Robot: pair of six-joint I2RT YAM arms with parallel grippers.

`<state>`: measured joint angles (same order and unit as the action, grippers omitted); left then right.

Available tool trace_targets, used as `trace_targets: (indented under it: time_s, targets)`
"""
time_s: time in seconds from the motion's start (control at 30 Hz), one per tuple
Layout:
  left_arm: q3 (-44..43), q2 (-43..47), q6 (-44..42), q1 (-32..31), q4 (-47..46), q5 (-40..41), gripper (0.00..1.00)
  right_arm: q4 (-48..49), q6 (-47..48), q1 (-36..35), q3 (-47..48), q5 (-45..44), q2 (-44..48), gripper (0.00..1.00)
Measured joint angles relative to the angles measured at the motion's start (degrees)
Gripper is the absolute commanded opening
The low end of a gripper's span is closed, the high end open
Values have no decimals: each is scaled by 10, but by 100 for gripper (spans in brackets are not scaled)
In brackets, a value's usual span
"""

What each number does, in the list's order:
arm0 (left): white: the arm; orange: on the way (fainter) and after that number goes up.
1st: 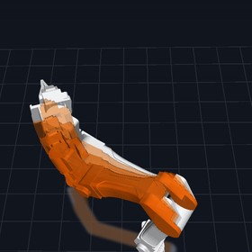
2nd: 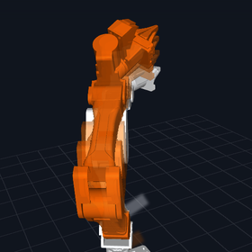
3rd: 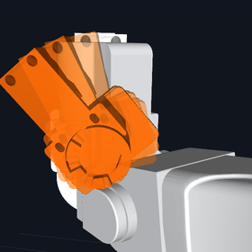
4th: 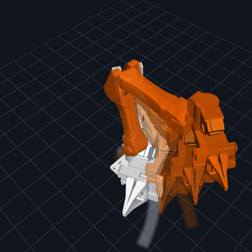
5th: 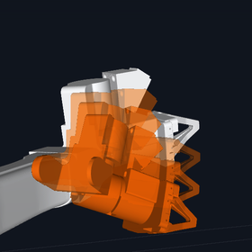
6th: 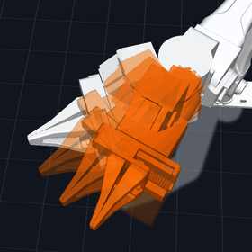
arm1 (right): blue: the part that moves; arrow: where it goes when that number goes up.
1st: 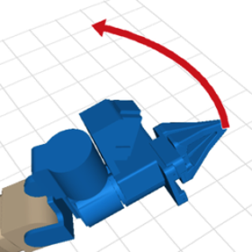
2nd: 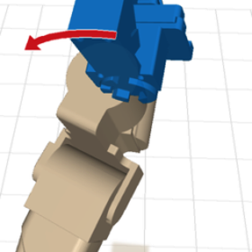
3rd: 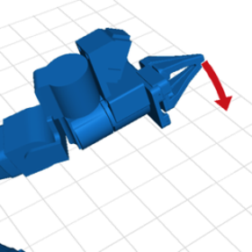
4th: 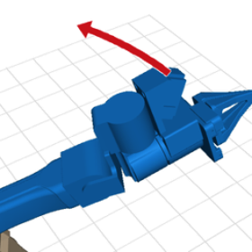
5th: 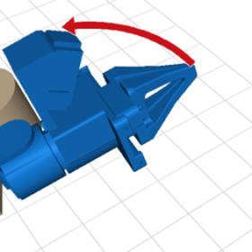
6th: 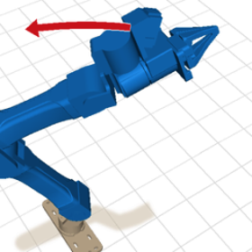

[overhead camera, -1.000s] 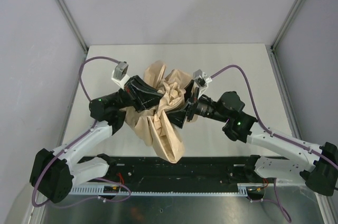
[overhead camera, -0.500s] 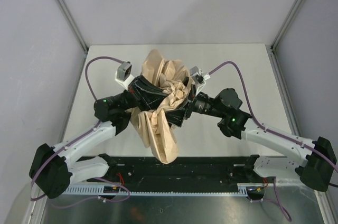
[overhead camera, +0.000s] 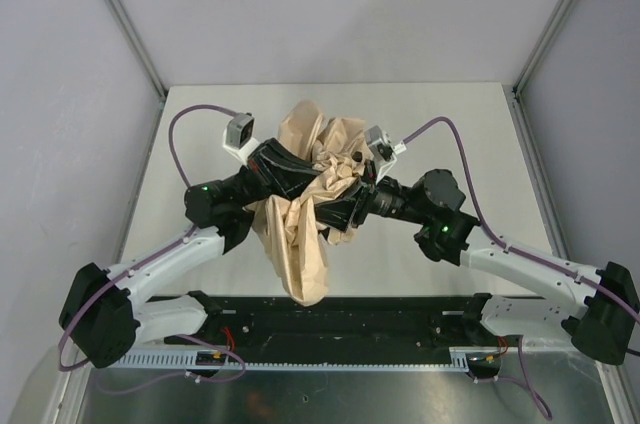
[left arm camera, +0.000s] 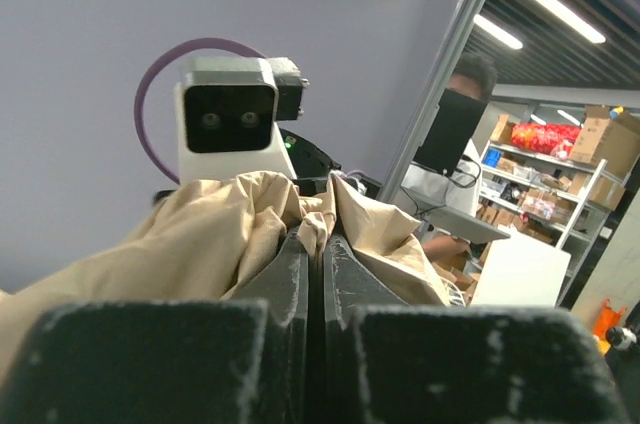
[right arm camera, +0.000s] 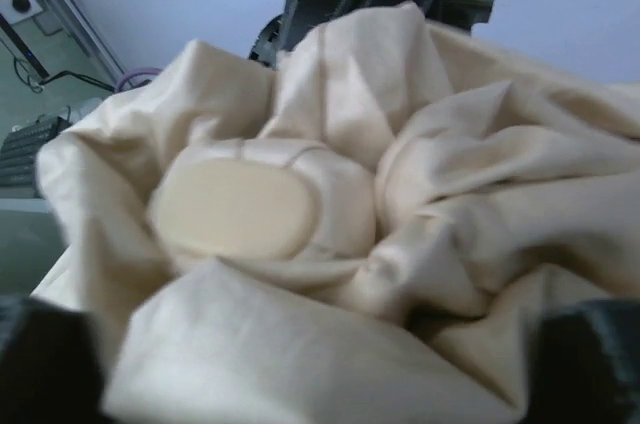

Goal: Put away the umbrella

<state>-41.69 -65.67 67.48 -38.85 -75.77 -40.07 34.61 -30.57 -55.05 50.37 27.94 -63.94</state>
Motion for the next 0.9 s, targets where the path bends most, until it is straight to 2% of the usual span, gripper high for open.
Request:
trace_targets:
  time_s: [0.13, 0.2, 0.23, 0.33, 0.37, 0.4, 0.47, 0.6, 0.67, 0.7, 0.8, 0.83, 0.9]
  targets:
    - [0, 2, -3, 1, 3, 21, 0, 24, 12, -4, 0, 5, -2, 7]
    - [0, 19, -24, 1, 25, 31, 4, 39, 17, -4, 1, 11, -5, 2]
    - [0, 28, -38, 0, 38, 30, 11, 43, 20, -5, 1, 12, -7, 1]
    - [0, 69, -105, -1, 116, 35, 56, 40, 24, -9, 1, 12, -8, 0]
    - [0, 83, -133, -1, 145, 38, 74, 35, 23, -10, 1, 13, -6, 0]
    - [0, 93, -155, 0, 165, 38, 87, 29, 24, -14, 1, 13, -2, 0]
    - [-1, 118, -200, 8, 226, 57, 96, 20, 35, -20, -6, 17, 15, 0]
    - [-3, 178, -252, 35, 311, 59, 99, -22, 51, -16, -42, 4, 58, 0]
    - [-16, 215, -280, 66, 370, 68, 97, -48, 57, -12, -54, 0, 72, 0]
    - [-30, 231, -295, 82, 407, 75, 90, -62, 59, -10, -59, -2, 78, 0]
    - [-97, 262, -356, 118, 541, 107, 49, -102, 61, -1, -74, -16, 98, 0]
    - [-125, 268, -381, 125, 587, 117, 42, -114, 62, 3, -76, -20, 104, 0]
    - [-170, 278, -425, 132, 663, 130, 42, -143, 62, 15, -80, -28, 118, 0]
